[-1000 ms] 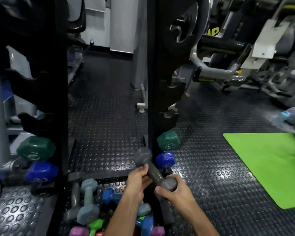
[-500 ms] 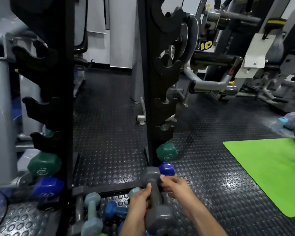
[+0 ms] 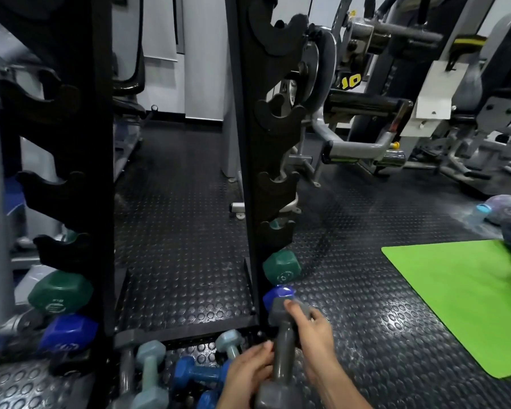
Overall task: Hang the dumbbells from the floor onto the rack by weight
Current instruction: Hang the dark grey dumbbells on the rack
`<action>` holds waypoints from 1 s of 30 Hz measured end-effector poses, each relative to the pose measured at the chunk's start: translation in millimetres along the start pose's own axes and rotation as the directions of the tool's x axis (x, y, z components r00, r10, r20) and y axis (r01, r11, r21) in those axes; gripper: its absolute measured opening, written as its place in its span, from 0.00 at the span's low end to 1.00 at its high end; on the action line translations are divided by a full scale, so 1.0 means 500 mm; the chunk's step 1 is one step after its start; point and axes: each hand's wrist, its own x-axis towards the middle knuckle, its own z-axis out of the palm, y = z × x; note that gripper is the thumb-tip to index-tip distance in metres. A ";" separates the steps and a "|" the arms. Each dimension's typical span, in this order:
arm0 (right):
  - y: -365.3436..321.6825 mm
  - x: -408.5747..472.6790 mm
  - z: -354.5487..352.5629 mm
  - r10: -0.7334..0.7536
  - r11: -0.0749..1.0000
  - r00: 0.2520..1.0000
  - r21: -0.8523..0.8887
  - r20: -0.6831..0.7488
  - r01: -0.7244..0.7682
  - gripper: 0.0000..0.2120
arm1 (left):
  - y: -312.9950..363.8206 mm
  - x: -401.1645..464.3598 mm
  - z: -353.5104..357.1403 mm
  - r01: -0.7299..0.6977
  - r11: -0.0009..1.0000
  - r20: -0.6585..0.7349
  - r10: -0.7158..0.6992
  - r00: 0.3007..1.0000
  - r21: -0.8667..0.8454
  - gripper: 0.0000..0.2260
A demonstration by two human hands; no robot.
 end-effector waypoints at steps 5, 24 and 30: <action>-0.036 0.000 -0.025 -0.016 0.979 0.999 0.202 -0.045 0.024 0.14 | -0.010 -0.044 0.025 -0.023 0.997 0.123 0.031 0.992 -0.071 0.10; -0.178 0.004 -0.097 -0.100 0.924 0.980 0.380 0.171 0.028 0.25 | 0.061 -0.046 0.150 -0.111 0.946 0.124 0.154 0.980 -0.303 0.34; -0.277 0.058 -0.086 -0.046 0.880 0.993 0.475 0.106 -0.010 0.08 | 0.136 -0.046 0.215 -0.175 0.973 0.303 0.214 0.929 -0.148 0.25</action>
